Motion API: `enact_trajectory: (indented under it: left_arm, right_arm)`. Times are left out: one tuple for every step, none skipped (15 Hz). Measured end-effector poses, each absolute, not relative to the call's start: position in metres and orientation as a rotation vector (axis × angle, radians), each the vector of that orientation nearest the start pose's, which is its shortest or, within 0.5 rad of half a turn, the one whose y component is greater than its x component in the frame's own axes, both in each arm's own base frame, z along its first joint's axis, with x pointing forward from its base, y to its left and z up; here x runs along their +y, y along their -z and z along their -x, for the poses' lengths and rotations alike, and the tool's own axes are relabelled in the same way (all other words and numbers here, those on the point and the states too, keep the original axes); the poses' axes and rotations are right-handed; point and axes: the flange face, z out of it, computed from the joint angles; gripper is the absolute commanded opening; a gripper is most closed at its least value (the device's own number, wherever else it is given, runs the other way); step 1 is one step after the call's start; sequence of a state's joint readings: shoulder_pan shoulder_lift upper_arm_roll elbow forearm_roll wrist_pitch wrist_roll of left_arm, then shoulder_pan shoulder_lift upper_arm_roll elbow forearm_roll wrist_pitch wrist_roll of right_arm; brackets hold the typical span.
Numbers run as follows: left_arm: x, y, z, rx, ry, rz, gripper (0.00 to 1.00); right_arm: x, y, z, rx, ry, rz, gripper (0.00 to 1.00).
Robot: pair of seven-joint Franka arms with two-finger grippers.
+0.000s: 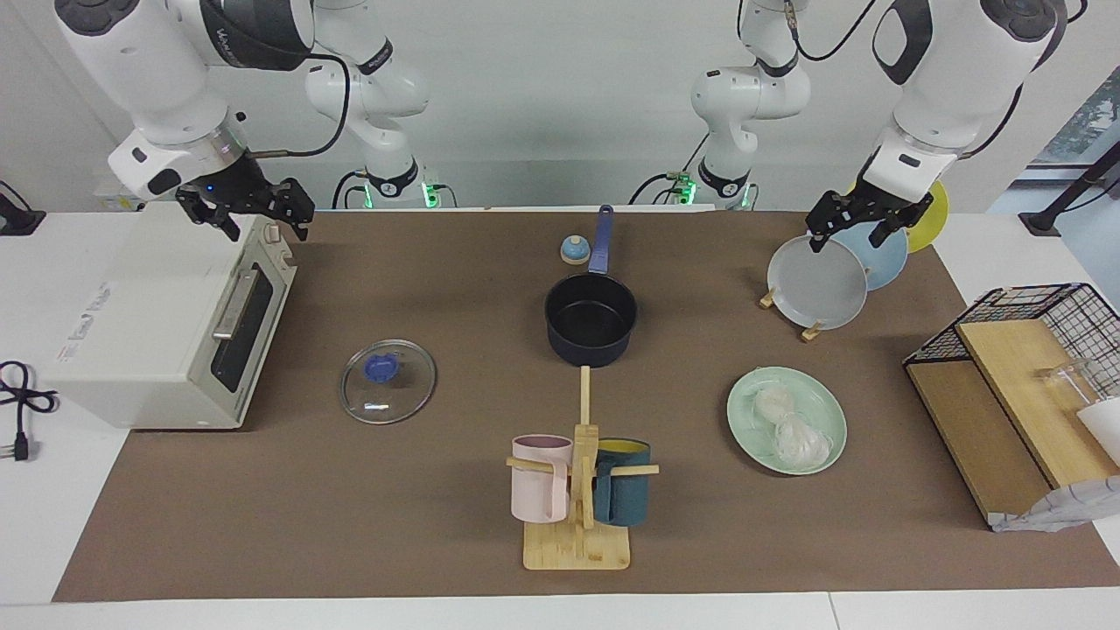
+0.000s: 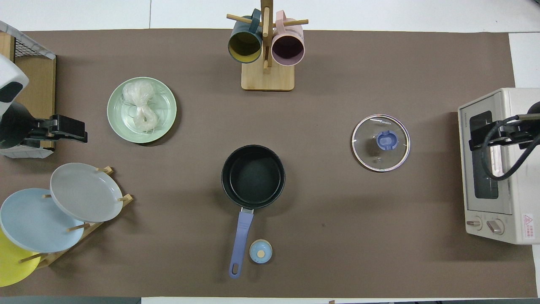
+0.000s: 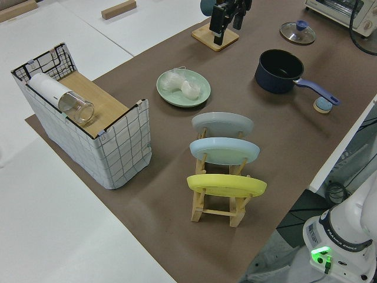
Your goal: Transfer vermicelli from pot to plate
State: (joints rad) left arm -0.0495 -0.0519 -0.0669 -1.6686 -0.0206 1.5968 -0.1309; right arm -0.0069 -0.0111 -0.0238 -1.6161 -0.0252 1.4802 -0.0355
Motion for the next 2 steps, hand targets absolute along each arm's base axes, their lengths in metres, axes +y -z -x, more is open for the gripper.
enact_trajectory:
  left_arm:
    - [-0.0663, -0.6128, -0.5355, -0.022, -0.026, 3.157, 1.0]
    - [-0.0666, -0.6147, -0.5356, -0.021, -0.021, 3.157, 1.0]
  right_arm:
    - [-0.0194, -0.6021, -0.5393, -0.007, -0.198, 3.156, 1.0]
    - [-0.0191, -0.6021, -0.5393, -0.008, -0.198, 3.156, 1.0]
